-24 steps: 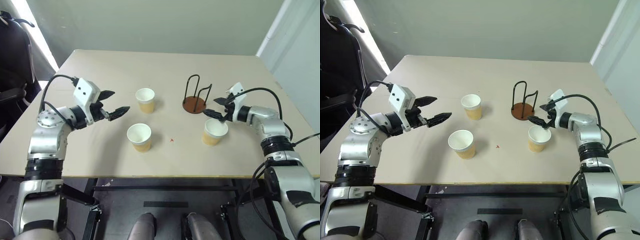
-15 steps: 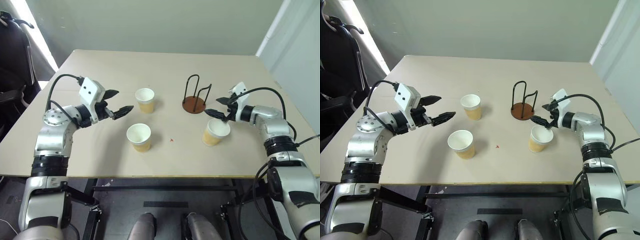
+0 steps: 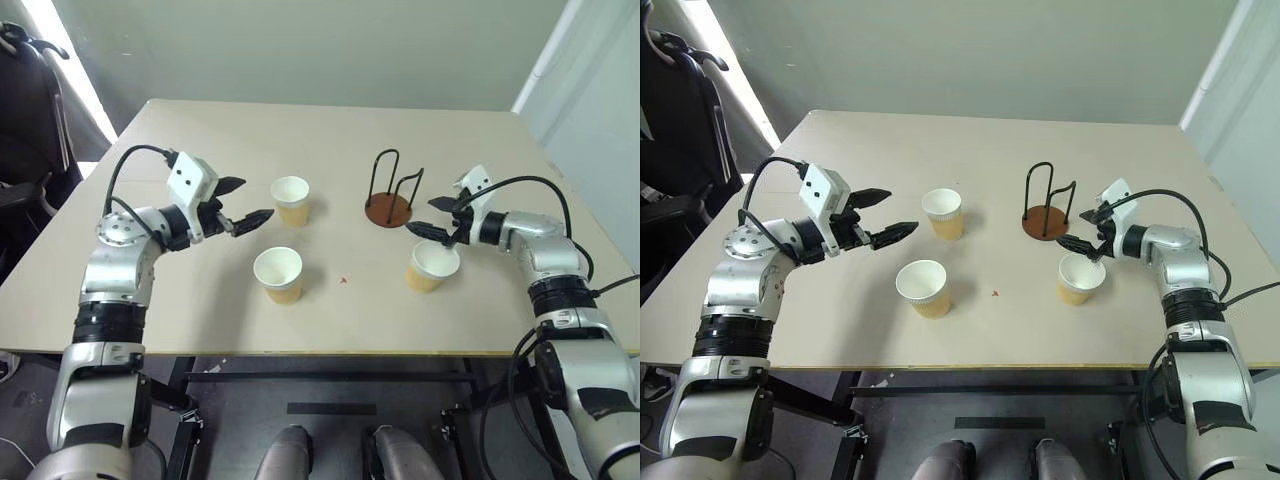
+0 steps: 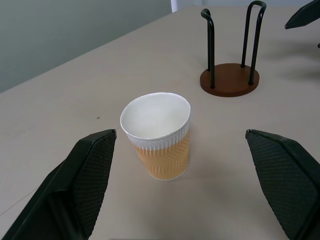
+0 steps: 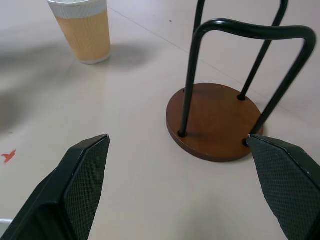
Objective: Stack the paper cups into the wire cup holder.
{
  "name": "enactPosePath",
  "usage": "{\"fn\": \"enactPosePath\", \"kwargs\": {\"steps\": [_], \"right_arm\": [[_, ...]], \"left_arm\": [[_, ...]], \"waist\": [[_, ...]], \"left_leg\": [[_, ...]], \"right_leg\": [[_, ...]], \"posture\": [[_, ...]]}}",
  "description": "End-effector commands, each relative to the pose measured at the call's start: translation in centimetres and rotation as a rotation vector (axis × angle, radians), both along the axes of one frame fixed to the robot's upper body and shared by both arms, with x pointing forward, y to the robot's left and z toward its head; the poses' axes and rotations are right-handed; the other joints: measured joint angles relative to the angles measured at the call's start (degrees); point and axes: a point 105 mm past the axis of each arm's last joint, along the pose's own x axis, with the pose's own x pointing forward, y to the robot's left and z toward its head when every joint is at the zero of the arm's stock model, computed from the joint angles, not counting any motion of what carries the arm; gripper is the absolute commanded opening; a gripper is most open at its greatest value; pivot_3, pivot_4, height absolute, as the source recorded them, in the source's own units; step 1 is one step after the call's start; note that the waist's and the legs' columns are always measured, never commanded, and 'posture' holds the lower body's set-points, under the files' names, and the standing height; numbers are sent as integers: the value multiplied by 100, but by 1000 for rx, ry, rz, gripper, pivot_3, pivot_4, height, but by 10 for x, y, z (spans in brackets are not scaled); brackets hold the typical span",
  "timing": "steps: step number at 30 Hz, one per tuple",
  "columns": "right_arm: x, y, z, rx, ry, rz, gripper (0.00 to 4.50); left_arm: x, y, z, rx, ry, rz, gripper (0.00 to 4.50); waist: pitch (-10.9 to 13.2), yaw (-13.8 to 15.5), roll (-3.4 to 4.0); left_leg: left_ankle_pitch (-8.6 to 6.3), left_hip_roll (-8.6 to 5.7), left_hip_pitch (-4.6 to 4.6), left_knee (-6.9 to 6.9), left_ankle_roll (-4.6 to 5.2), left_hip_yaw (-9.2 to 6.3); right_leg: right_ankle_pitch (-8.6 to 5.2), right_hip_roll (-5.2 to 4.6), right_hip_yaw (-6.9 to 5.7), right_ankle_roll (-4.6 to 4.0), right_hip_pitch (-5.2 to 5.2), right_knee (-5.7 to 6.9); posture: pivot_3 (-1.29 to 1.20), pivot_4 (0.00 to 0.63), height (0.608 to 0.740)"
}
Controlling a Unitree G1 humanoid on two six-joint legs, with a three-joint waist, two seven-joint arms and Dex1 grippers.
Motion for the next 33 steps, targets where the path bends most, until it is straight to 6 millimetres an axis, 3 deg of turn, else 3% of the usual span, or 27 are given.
{"fn": "enactPosePath", "kwargs": {"steps": [1, 8, 13, 18, 24, 33], "right_arm": [[5, 2, 9, -8, -36, -15, 4500], [24, -8, 24, 35, -79, -160, 4500], [20, -3, 21, 29, -26, -92, 4500], [14, 3, 33, 78, 32, -17, 4500], [25, 16, 50, 93, 3, -49, 4500], [28, 32, 36, 34, 6, -29, 4500]], "left_arm": [[0, -2, 12, 11, -49, -11, 4452], [0, 1, 12, 15, -53, -3, 4452], [0, 3, 12, 19, -51, 2, 4452], [0, 5, 13, 23, -51, 3, 4452], [-1, -1, 15, 9, -46, -28, 4452], [-9, 0, 25, -7, -30, -100, 4452]], "waist": [[0, 4, 0], [0, 3, 1], [0, 2, 1], [1, -2, 1], [1, -14, 1], [1, -7, 1]], "left_leg": [[0, 0, 0, 0, 0, 0], [0, 0, -1, -1, 0, 0], [0, 0, -2, -3, 0, 0], [0, 0, -4, -3, 0, 1], [0, 0, -3, -4, 0, 1], [-1, 0, -9, -6, -1, 0]], "right_leg": [[0, 0, 0, 0, 0, 0], [0, 0, 0, 0, -5, 2], [0, 0, 0, 0, -6, 2], [0, 0, 0, 0, -8, 1], [0, 0, 0, -1, -11, 2], [-1, -1, 0, -1, -17, 2]], "posture": [[0, 150, 740], [0, 150, 740], [0, 150, 740], [0, 150, 740], [0, 150, 740], [0, 150, 740]]}}
